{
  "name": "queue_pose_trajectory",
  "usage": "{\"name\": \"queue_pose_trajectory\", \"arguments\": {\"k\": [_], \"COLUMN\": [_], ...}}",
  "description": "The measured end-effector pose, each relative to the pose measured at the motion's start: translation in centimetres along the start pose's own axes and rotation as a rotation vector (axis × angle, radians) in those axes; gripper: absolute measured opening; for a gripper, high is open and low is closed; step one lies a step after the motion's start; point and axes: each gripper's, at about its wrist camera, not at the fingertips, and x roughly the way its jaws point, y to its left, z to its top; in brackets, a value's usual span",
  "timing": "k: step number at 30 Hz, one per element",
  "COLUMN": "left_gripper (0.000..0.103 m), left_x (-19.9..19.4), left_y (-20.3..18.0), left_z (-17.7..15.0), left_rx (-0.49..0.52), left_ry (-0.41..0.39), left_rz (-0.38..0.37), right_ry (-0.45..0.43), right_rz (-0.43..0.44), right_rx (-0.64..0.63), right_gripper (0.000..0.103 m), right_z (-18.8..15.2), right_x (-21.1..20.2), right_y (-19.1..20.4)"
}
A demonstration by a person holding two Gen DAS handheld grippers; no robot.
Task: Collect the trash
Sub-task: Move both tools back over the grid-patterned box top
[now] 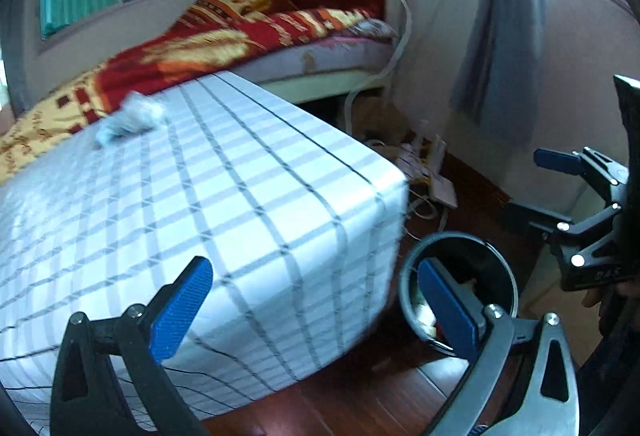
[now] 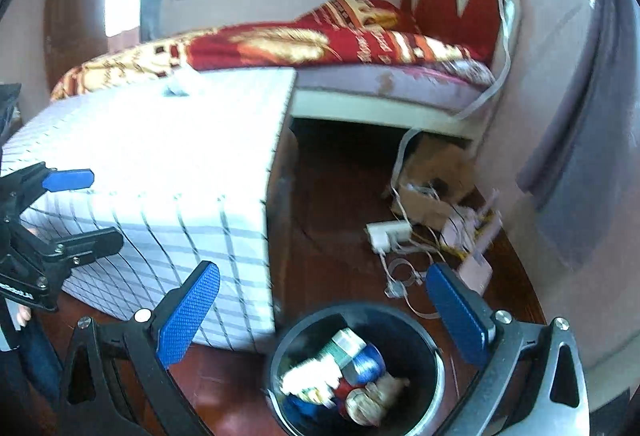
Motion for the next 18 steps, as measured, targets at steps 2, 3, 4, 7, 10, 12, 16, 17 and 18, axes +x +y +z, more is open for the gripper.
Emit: {"name": "queue_pose_trajectory", "arguments": {"k": [2, 3, 4, 7, 10, 12, 16, 17, 18], "left_gripper": [0.103, 0.103, 0.103, 0.103, 0.103, 0.103, 0.103, 0.103, 0.103], "left_x": [-0.7, -0.7, -1.0, -1.7, -2.0, -1.9, -1.0, -0.6, -0.2], "left_y": [2.1, 2.7, 3.8, 6.9, 10.3, 12.0, 16.1, 17.0, 17.7], "left_z": [0.5, 0.5, 0.7, 0.9, 1.3, 1.6, 2.5, 2.8, 3.0], "left_rx": [-0.024, -0.035, -0.049, -0.094, -0.125, -0.136, -0.165, -0.17, -0.176], "left_ry": [-0.012, -0.017, -0.027, -0.043, -0.05, -0.05, -0.04, -0.04, -0.038], "left_rz": [0.024, 0.035, 0.053, 0.103, 0.147, 0.163, 0.22, 0.223, 0.23], "right_ry": [-0.025, -0.033, -0.048, -0.062, -0.061, -0.07, -0.085, -0.085, -0.081], "right_rz": [0.025, 0.033, 0.05, 0.093, 0.122, 0.138, 0.188, 0.192, 0.202], "right_rx": [-0.021, -0.027, -0.036, -0.046, -0.084, -0.115, -0.116, -0.116, -0.114], "right_gripper": [0.103, 0.103, 0.103, 0.103, 0.103, 0.103, 0.103, 0.103, 0.103], "right_z": [1.6, 2.3, 3.4, 5.8, 8.1, 9.8, 13.2, 14.1, 14.6], "right_x": [0.1, 0.1, 0.4, 1.5, 2.8, 3.7, 6.4, 7.3, 8.0], "right_y": [1.3, 1.8, 2.6, 4.5, 6.7, 8.3, 10.3, 10.8, 11.1]}}
